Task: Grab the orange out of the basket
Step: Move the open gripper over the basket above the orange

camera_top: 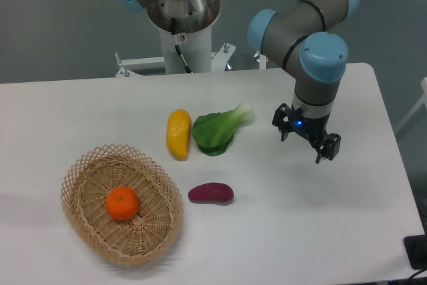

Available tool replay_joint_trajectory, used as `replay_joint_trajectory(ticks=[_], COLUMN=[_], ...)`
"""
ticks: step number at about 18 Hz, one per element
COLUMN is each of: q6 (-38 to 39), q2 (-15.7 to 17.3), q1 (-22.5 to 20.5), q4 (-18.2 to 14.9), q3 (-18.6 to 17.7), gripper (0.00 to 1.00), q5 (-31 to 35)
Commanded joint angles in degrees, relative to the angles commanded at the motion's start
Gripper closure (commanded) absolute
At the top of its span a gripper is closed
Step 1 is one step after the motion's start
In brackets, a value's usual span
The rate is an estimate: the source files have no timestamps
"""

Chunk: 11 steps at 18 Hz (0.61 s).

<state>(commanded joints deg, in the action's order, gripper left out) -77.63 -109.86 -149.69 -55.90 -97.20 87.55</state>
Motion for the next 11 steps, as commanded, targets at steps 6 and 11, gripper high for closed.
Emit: replay_joint_trajectory(ticks=[6,11], q6=[20.3,31.7], q2=[0.1,-1.7], q1=[7.2,10.9], q4=[3.8,3.8], q3=[0.0,2.0], gripper=[0.0,0.0], q5=[-1.9,-1.9])
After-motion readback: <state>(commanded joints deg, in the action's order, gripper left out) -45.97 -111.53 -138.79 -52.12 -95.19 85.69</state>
